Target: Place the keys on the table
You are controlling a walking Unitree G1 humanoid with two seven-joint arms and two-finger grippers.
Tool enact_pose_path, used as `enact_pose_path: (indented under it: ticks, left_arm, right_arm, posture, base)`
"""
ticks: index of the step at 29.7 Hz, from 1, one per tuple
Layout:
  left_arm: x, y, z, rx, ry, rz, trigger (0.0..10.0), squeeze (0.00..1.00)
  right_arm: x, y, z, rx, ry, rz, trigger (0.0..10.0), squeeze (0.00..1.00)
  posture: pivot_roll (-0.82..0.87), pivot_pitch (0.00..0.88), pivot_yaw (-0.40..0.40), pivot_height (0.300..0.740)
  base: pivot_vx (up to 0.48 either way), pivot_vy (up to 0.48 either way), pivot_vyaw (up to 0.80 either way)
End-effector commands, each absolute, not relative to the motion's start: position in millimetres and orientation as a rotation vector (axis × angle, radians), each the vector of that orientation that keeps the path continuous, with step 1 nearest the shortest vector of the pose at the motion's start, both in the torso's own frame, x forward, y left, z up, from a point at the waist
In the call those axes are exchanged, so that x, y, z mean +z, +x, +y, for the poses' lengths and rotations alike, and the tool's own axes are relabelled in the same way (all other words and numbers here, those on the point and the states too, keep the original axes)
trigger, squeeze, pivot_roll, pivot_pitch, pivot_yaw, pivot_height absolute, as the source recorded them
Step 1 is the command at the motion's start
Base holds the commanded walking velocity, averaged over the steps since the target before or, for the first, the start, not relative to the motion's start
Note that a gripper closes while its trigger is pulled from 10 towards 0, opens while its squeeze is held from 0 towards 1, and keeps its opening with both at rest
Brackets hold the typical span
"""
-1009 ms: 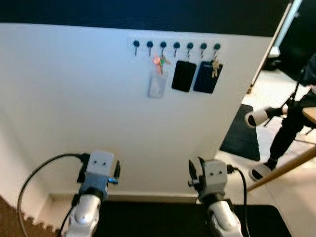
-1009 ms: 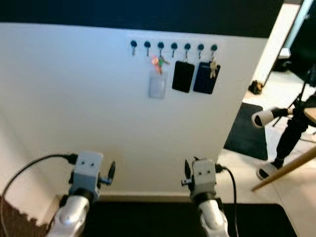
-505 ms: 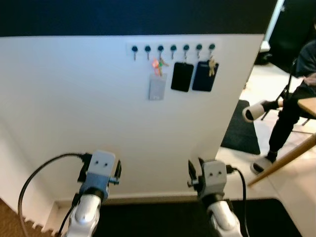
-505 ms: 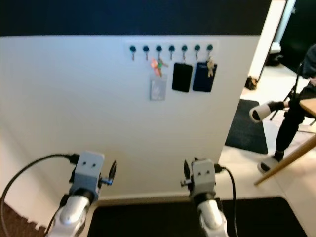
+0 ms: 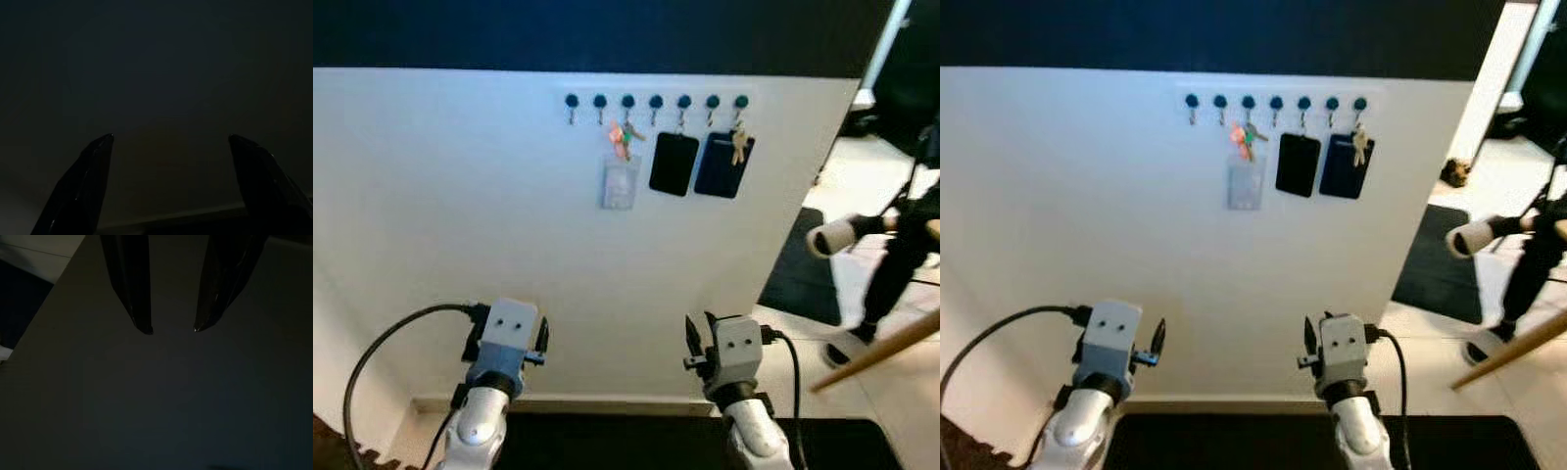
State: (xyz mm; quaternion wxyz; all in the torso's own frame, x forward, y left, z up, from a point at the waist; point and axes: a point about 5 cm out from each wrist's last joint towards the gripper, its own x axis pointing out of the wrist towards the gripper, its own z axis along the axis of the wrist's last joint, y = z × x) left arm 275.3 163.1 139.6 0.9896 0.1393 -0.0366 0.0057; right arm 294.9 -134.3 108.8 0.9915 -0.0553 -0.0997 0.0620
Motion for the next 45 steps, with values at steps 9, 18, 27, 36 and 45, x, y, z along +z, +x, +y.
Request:
enact_pose_path:
  ticks: [9,18,27,36,45]
  left_arm:
    - [137,273,162,0.004,0.286,-0.060,10.0,0.00]
    - [138,274,162,0.014,0.292,-0.062,10.0,0.00]
    - [153,287,156,0.036,0.289,-0.077,10.0,0.00]
    - [170,291,153,0.026,0.178,-0.115,10.0,0.00]
    - [162,288,149,0.014,0.234,-0.098,10.0,0.00]
  right_arm:
    - [104,292,-136,0.115,-0.109,-0.181,10.0,0.00]
    - [105,293,-135,0.122,-0.107,-0.183,10.0,0.00]
    - [111,291,-126,0.189,-0.115,-0.209,10.0,0.00]
    - [125,293,-120,0.230,-0.089,-0.252,10.0,0.00]
    - [124,293,-120,0.230,-0.082,-0.240,10.0,0.00]
  posture:
    - [0.17,0.141,0.037,0.740]
    - [0.17,0.142,0.036,0.740]
    - [0.17,0.148,0.032,0.740]
    - [0.16,0.146,0.032,0.740]
    - [0.17,0.148,0.026,0.740]
  base:
    - [0.000,0.000,0.00]
    - [0.000,0.000,0.00]
    - [0.000,0.000,0.00]
    - [0.000,0.000,0.00]
    - [0.000,0.000,0.00]
